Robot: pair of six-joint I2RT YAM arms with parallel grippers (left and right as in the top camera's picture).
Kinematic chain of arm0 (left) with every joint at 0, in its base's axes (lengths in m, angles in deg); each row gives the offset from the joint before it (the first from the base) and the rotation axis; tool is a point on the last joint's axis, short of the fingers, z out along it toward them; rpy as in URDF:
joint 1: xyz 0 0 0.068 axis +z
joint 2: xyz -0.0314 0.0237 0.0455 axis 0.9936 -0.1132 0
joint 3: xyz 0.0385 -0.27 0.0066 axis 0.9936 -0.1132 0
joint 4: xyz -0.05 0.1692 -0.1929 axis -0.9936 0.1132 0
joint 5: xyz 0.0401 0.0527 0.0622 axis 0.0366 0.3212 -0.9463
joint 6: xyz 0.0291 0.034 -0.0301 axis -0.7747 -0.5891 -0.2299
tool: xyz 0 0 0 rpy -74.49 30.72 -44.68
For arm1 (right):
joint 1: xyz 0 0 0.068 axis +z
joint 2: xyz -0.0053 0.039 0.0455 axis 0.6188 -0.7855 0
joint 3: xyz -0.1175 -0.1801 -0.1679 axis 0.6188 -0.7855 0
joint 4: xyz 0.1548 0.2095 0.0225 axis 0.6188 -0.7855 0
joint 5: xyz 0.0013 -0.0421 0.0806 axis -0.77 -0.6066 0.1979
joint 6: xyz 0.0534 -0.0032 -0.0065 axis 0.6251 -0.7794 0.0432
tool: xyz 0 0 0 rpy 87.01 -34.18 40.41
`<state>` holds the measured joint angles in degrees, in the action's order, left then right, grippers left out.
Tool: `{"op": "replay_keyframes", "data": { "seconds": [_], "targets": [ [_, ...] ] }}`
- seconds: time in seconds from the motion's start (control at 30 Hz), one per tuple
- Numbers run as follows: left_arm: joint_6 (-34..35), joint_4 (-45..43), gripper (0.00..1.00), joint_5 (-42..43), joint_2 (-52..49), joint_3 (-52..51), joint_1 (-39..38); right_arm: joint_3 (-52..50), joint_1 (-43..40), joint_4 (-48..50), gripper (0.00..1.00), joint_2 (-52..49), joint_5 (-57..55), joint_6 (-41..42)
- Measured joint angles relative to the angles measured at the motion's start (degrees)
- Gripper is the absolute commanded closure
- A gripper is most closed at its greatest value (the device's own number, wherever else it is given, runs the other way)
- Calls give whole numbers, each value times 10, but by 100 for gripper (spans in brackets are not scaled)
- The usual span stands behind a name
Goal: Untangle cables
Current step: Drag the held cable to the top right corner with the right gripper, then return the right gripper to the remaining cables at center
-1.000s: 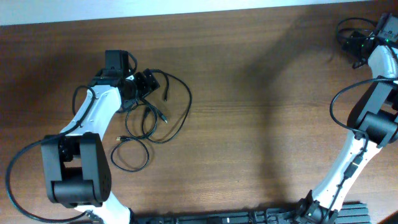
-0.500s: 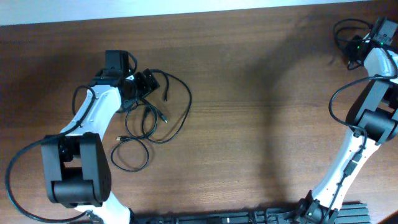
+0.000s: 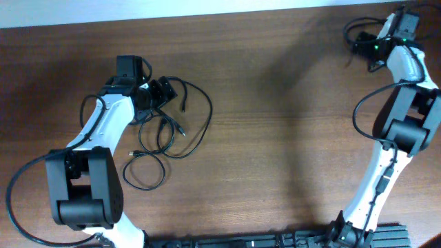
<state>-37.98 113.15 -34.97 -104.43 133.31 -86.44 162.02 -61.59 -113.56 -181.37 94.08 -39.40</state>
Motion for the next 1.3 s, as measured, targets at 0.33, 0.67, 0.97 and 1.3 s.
{"op": "replay_keyframes", "data": {
  "seconds": [0.33,0.67,0.97,1.3],
  "targets": [
    [0,0,1,0,0,0,0,0,-11,-143,1,218,139,0],
    [0,0,1,0,0,0,0,-44,235,-342,1,198,246,-33],
    [0,92,1,11,36,-1,62,-145,447,-319,1,198,150,-54],
    [0,211,1,9,146,0,176,-250,558,-126,30,197,141,173]
  ]
}}
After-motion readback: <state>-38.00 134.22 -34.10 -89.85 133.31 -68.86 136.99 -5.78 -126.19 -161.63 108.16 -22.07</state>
